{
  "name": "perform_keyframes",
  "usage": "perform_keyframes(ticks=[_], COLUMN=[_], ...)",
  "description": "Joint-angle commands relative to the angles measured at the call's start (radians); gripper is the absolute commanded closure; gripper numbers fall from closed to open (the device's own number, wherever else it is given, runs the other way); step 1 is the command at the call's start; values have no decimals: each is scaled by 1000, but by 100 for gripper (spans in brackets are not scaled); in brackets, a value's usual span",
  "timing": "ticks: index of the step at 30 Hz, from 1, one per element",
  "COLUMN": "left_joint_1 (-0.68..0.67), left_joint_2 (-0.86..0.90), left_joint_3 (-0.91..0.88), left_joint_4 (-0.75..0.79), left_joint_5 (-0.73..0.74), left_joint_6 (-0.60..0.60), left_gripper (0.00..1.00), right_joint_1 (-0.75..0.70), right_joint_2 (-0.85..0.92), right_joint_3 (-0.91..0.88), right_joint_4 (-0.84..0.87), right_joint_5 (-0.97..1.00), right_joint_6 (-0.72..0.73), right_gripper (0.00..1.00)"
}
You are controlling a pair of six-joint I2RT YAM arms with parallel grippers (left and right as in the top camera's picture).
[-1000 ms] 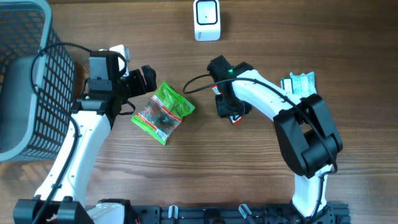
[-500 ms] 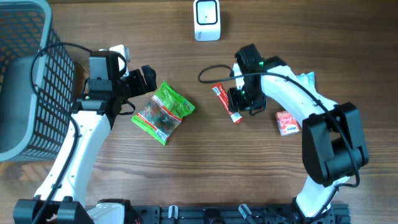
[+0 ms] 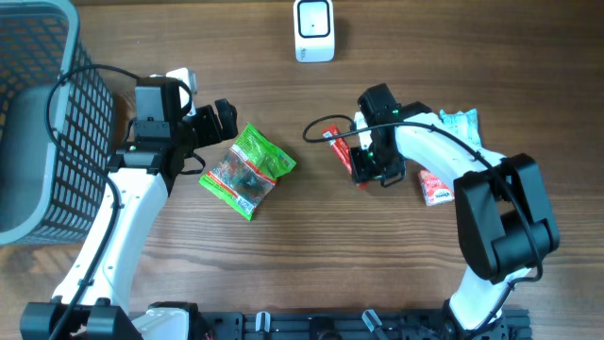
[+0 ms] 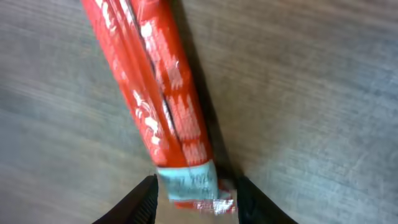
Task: Scan the item barcode
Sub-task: 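Grasp the red stick with the right gripper and lift it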
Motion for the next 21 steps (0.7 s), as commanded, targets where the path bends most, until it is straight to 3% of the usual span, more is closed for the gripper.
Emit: perform_keyframes(ticks=[1,11,21], left_joint_1=[6,6,6], left_joint_2=[-9,-9,-9], left_joint_3=[5,5,5], left_joint_4=[3,3,3], left_joint_5=[-6,-6,-6], left_joint_6=[16,16,16], left_gripper=[0,0,0], right_joint_1=[-1,-16,-14], right_joint_2=[-13,-11,-2], right_joint_3=[60,64,6], right_joint_4=[-7,-8,39], right_joint_5=[-26,39,39], right_joint_6=[-33,-22,-11], right_gripper=[55,52,59])
